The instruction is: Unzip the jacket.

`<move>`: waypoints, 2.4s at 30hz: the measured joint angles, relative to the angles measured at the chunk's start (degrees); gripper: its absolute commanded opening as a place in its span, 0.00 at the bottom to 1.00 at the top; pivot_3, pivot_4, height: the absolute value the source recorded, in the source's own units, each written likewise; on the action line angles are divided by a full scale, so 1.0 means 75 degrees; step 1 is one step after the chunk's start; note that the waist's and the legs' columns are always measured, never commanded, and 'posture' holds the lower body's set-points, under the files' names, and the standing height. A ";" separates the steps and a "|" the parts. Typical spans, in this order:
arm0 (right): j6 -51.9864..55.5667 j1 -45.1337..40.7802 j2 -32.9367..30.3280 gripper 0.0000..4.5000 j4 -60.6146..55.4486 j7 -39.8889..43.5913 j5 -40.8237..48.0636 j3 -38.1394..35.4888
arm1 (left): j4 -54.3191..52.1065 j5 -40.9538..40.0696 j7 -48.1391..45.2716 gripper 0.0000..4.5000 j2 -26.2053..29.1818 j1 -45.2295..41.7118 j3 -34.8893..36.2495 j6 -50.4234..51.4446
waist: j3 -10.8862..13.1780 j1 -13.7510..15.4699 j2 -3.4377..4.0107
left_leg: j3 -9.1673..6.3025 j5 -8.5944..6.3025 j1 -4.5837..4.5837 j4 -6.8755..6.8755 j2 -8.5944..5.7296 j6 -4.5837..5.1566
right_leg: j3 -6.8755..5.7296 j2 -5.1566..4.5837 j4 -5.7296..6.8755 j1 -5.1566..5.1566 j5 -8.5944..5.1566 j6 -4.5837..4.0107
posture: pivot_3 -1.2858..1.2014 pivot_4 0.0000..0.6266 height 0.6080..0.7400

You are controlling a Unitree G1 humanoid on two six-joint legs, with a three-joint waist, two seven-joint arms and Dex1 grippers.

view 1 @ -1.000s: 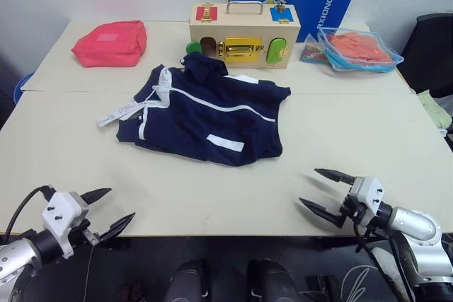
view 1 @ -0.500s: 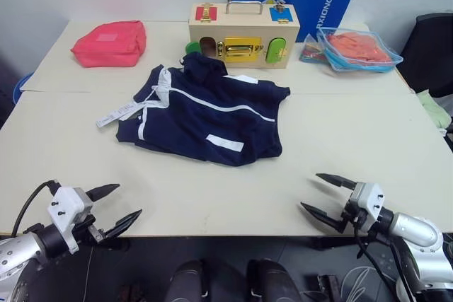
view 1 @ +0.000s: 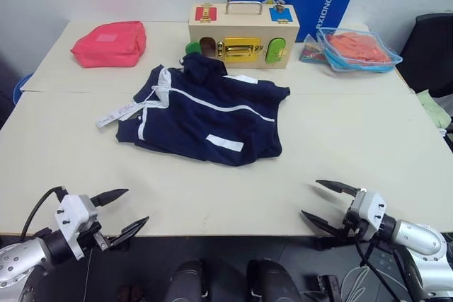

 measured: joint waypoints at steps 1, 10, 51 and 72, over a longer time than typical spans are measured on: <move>0.0000 -0.0007 0.0000 1.00 -0.0024 0.0013 0.0000 0.0001 | 0.0001 0.0000 -0.0002 1.00 0.0013 -0.0003 0.0004 -0.0010 | 0.0000 0.0001 0.0000 | 0.0000 0.0000 0.0000 0.0000 0.0000 0.0000 | 0.0000 0.0000 0.0000 0.0000 0.0000 0.0000 | 0.52 0.24 1.00; 0.0267 -0.1654 0.0096 1.00 -0.1200 -0.0093 -0.0878 0.1437 | 0.1149 0.1026 0.0216 1.00 0.0920 -0.1308 0.0071 -0.0953 | 0.0001 -0.0009 0.0004 | -0.0002 0.0010 0.0003 -0.0001 0.0004 -0.0015 | -0.0001 0.0006 0.0014 -0.0014 0.0001 -0.0002 | 0.52 0.24 1.00; 0.0601 -0.4744 0.0436 0.00 0.0780 -0.1269 -0.3068 0.3012 | 0.4076 0.2821 0.1049 0.01 0.0891 -0.5388 -0.2906 -0.1253 | -0.0012 -0.0187 -0.0026 | 0.0157 0.0064 -0.0033 0.0037 0.0013 0.0014 | 0.0048 0.0016 0.0146 -0.0126 0.0006 0.0008 | 0.52 0.24 1.00; 0.0401 -0.2378 -0.1546 0.21 -0.0037 0.1597 -0.0547 0.1882 | -0.2187 0.0996 0.0529 0.00 0.1510 -0.0987 -0.2249 0.2914 | -0.0013 -0.0173 -0.0023 | 0.0120 0.0043 -0.0007 0.0019 0.0019 0.0000 | 0.0051 0.0014 0.0080 -0.0091 0.0000 -0.0003 | 0.52 0.24 1.00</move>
